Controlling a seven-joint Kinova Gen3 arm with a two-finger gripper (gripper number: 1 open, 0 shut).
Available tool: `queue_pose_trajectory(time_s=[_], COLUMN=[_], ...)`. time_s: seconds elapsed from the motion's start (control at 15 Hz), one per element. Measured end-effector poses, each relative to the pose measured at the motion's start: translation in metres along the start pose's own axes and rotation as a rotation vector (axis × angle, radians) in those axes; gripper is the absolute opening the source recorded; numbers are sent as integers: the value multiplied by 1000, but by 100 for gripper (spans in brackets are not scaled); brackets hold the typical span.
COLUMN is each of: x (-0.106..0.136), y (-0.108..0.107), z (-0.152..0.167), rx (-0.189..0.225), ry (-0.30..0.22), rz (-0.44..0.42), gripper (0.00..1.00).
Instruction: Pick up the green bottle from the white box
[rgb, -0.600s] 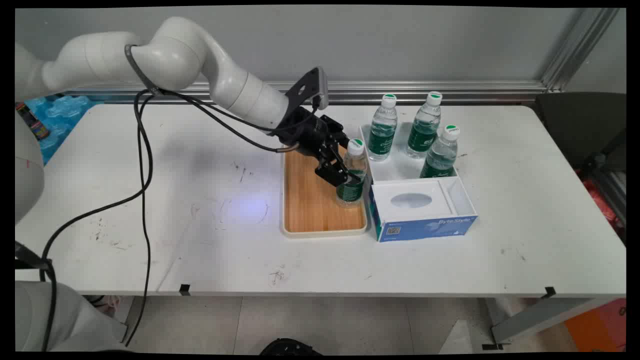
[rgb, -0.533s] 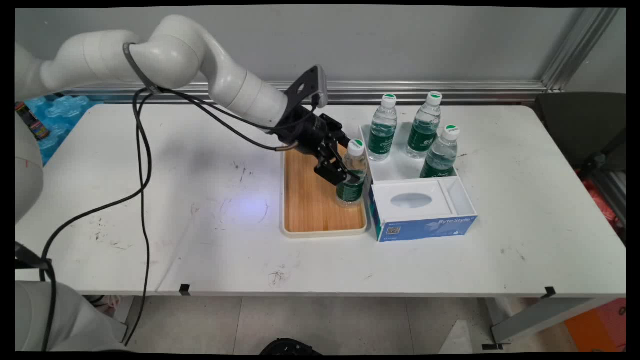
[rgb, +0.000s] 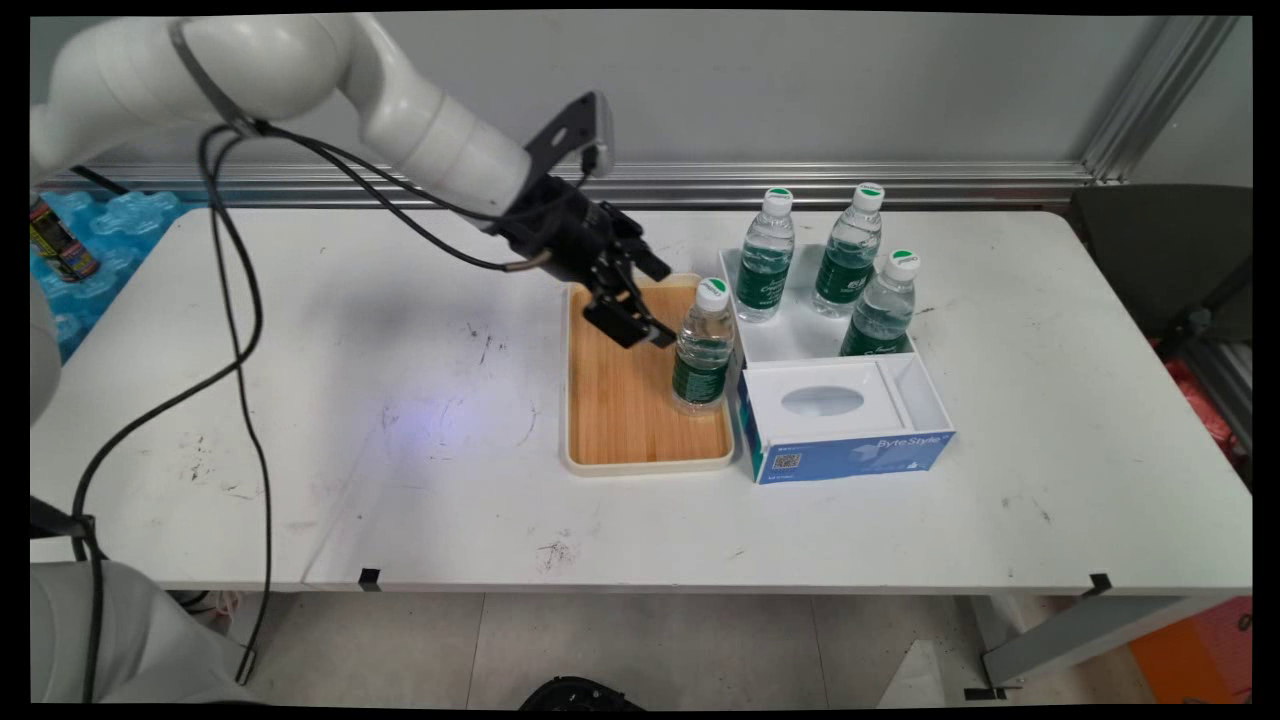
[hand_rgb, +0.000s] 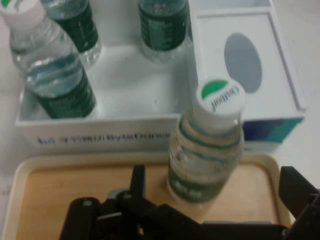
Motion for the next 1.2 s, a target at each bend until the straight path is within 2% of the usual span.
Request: queue_pose_trajectory(time_s=[0.33,0.67,0.93,1.2], x=[-1,9,22,40], y=[-3,-22,-39,-60], z=[-26,-42,-43,-30], rx=[9,56,93,132], ry=[-58,-89,-89,-51], rz=[-18,-23,-19,-6], gripper=[100,100,100,100])
